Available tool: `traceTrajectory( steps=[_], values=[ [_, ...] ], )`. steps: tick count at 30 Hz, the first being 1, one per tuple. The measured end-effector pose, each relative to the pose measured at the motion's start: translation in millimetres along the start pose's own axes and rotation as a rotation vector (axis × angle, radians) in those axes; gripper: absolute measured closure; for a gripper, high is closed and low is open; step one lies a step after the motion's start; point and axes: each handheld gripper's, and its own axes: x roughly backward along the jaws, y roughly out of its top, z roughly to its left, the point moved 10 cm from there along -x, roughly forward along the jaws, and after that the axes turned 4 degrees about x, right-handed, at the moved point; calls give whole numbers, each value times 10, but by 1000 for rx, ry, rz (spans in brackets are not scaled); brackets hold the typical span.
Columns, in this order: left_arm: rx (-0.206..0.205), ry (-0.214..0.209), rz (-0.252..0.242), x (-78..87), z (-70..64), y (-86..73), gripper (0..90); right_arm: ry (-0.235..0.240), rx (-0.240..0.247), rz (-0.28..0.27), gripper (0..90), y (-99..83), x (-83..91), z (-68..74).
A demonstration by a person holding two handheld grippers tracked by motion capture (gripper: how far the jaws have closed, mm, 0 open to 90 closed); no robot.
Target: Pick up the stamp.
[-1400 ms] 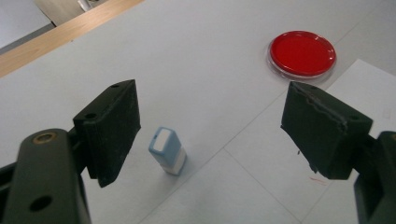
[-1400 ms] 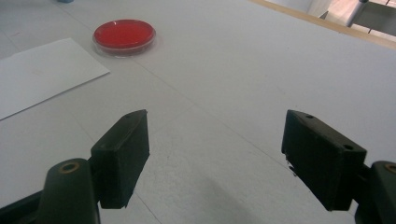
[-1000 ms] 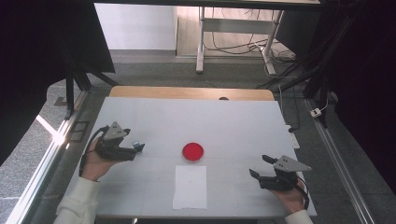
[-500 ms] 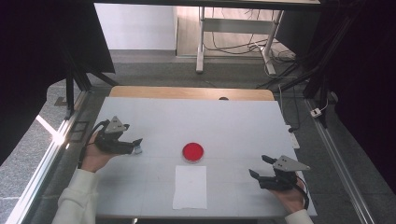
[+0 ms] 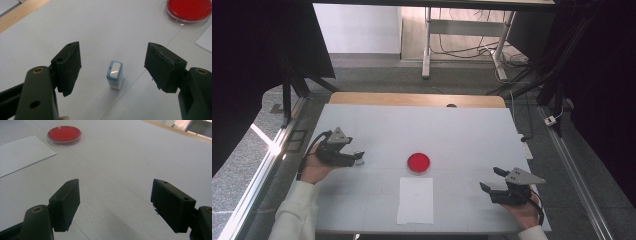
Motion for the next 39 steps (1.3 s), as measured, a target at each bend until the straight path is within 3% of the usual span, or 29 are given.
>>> traceTrajectory(
  steps=[14, 23, 39],
  values=[
    [-25, -4, 33, -131, 1, -108, 344, -4, -2, 5, 231, -14, -4, -7],
    [-58, -30, 50, -197, -44, -157, 438, -2, -1, 8, 231, -22, -1, -6],
    [-95, -26, 70, -228, -22, -216, 586, 3, 2, 11, 231, -27, -3, 5]
  ],
)
